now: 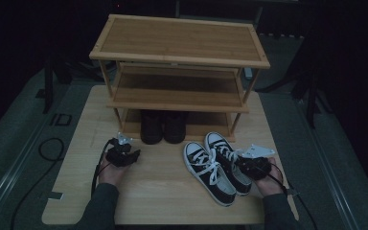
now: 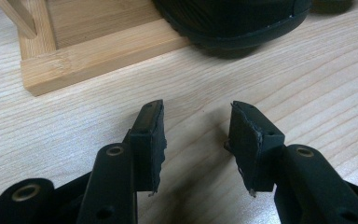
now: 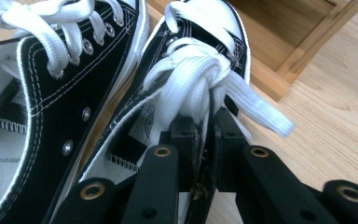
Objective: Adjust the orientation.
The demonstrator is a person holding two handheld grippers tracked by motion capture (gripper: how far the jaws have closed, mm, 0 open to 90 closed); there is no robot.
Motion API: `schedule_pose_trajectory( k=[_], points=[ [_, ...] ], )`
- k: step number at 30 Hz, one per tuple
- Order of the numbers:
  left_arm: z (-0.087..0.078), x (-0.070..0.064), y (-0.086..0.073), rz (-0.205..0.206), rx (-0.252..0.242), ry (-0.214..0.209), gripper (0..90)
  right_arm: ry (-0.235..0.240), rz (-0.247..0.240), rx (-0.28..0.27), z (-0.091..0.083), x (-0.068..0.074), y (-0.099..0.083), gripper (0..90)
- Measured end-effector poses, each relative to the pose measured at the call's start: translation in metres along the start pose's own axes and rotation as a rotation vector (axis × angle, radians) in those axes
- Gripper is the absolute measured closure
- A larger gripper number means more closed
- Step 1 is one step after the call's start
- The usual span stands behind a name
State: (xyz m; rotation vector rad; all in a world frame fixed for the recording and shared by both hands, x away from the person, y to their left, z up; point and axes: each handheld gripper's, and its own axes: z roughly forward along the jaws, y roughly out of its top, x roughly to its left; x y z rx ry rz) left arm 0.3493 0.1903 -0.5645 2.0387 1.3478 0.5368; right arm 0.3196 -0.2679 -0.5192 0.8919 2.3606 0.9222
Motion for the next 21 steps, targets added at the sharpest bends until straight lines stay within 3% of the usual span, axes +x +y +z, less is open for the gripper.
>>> schedule_pose_trajectory(
  k=[6, 15, 21],
  points=[
    [0.000, 0.000, 0.000, 0.000, 0.001, 0.000, 55.8, -0.006, -0.001, 0.035, -0.009, -0.001, 0.005, 72.3],
    [0.000, 0.000, 0.000, 0.000, 0.000, 0.000, 55.8, 0.030, 0.002, 0.108, -0.019, -0.005, 0.010, 63.7],
    [0.000, 0.000, 0.000, -0.001, -0.001, 0.000, 55.8, 0.043, 0.010, 0.120, -0.027, -0.007, 0.011, 58.3]
  ],
)
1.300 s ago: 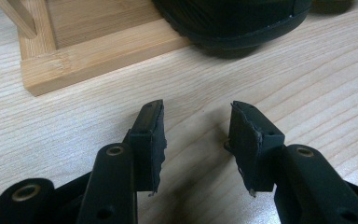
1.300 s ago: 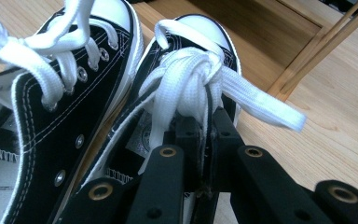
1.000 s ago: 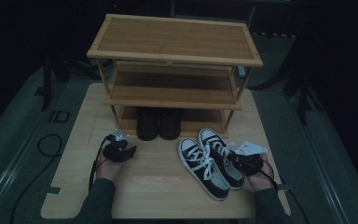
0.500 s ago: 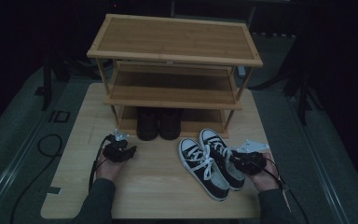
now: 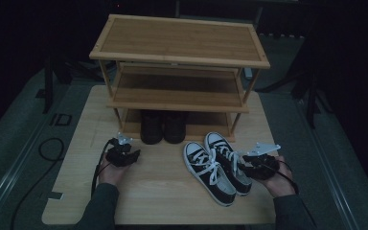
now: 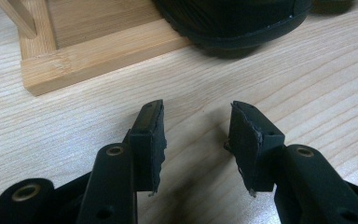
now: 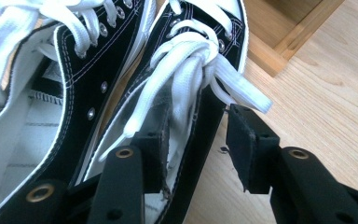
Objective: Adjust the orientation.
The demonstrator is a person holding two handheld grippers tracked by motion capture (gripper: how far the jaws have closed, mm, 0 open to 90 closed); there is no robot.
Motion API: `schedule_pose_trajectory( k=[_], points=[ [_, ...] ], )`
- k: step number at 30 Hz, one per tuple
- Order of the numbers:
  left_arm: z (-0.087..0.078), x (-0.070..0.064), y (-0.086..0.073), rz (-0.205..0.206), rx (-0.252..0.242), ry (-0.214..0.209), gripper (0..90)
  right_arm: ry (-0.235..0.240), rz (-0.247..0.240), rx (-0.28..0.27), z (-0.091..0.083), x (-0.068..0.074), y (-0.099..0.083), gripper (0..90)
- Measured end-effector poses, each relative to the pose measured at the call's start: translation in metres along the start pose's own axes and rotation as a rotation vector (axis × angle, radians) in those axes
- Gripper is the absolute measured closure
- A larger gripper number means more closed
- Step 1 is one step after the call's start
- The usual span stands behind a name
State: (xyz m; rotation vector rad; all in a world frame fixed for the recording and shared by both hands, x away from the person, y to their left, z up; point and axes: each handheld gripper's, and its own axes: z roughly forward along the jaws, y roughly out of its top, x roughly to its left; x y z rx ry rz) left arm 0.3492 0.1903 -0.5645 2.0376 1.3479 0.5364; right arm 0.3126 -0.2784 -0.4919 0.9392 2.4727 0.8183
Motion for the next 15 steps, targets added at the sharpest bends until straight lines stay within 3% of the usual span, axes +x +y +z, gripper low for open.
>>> schedule_pose_trajectory(
  k=[5, 15],
  points=[
    [0.000, 0.000, 0.000, 0.000, -0.001, 0.001, 55.8, 0.019, 0.005, 0.028, -0.007, -0.004, 0.001, 53.1],
    [0.000, 0.000, 0.000, 0.002, 0.001, 0.000, 55.8, 0.029, 0.022, 0.019, -0.019, 0.000, 0.002, 45.6]
  ],
)
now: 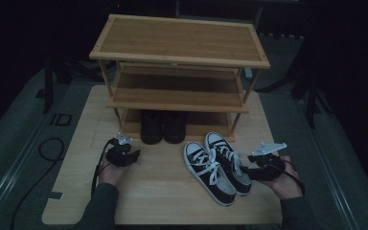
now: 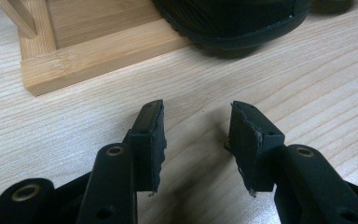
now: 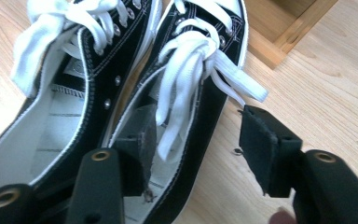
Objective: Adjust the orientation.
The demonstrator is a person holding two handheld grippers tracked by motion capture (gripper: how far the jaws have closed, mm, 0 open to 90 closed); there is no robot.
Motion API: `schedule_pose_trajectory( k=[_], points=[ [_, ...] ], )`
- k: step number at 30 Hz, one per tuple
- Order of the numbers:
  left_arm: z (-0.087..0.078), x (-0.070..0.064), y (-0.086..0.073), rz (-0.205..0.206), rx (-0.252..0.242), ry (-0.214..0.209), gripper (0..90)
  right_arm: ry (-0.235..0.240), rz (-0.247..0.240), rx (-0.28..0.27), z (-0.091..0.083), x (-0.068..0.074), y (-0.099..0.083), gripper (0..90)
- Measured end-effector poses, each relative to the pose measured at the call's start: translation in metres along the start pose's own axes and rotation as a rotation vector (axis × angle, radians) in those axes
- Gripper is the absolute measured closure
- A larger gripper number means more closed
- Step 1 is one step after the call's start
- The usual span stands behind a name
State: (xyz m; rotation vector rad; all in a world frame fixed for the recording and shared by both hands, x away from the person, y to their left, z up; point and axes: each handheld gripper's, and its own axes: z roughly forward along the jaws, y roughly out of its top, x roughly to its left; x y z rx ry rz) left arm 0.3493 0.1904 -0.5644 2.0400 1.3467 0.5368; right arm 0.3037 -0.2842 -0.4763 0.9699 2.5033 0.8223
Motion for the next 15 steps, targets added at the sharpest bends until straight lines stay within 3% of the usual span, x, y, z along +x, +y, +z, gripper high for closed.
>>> schedule_pose_trajectory(
  k=[6, 15],
  points=[
    [0.000, 0.000, 0.000, -0.001, 0.000, 0.000, 55.8, 0.037, 0.014, -0.009, -0.004, 0.008, 0.002, 42.7],
    [0.000, 0.000, 0.000, -0.001, -0.001, 0.001, 55.8, 0.054, -0.012, -0.007, 0.002, 0.021, 0.007, 41.3]
  ],
)
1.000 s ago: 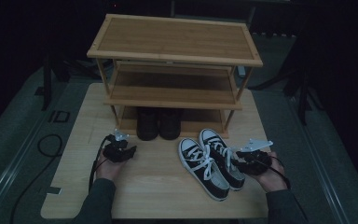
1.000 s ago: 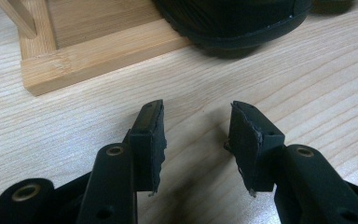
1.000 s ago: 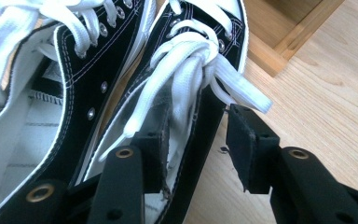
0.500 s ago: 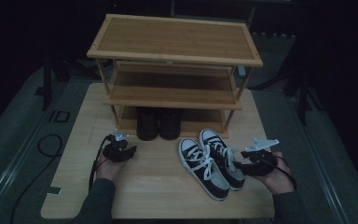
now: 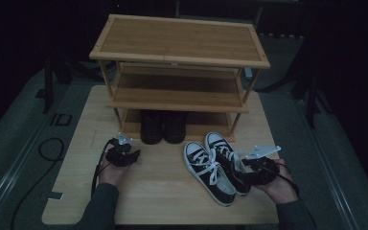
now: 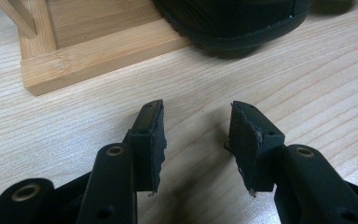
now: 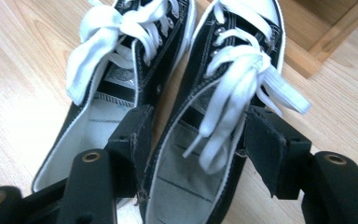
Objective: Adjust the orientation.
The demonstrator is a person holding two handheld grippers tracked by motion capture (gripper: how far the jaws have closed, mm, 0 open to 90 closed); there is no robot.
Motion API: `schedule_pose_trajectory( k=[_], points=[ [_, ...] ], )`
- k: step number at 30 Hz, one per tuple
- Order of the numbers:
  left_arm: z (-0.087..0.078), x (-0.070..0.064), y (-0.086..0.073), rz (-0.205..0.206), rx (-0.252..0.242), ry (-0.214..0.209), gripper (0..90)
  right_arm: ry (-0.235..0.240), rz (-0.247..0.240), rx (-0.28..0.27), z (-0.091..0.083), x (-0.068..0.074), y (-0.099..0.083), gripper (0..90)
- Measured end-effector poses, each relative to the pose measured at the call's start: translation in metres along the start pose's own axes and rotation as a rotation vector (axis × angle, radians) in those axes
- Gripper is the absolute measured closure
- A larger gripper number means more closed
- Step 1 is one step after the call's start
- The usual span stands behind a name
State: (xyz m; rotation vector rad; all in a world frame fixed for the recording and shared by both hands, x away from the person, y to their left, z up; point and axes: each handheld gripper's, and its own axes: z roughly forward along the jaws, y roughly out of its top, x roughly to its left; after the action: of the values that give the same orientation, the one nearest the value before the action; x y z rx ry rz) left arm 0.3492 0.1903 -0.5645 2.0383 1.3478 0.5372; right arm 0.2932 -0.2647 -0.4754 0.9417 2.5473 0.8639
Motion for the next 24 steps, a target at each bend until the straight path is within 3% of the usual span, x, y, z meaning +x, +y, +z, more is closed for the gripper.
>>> schedule_pose_trajectory(
  k=[10, 24],
  points=[
    [0.000, 0.000, 0.000, -0.001, -0.002, 0.001, 55.7, 0.018, -0.021, 0.009, 0.003, 0.009, 0.005, 43.0],
    [0.000, 0.000, 0.000, -0.002, 0.001, 0.000, 55.6, 0.034, -0.009, 0.060, 0.021, 0.014, 0.010, 41.1]
  ],
)
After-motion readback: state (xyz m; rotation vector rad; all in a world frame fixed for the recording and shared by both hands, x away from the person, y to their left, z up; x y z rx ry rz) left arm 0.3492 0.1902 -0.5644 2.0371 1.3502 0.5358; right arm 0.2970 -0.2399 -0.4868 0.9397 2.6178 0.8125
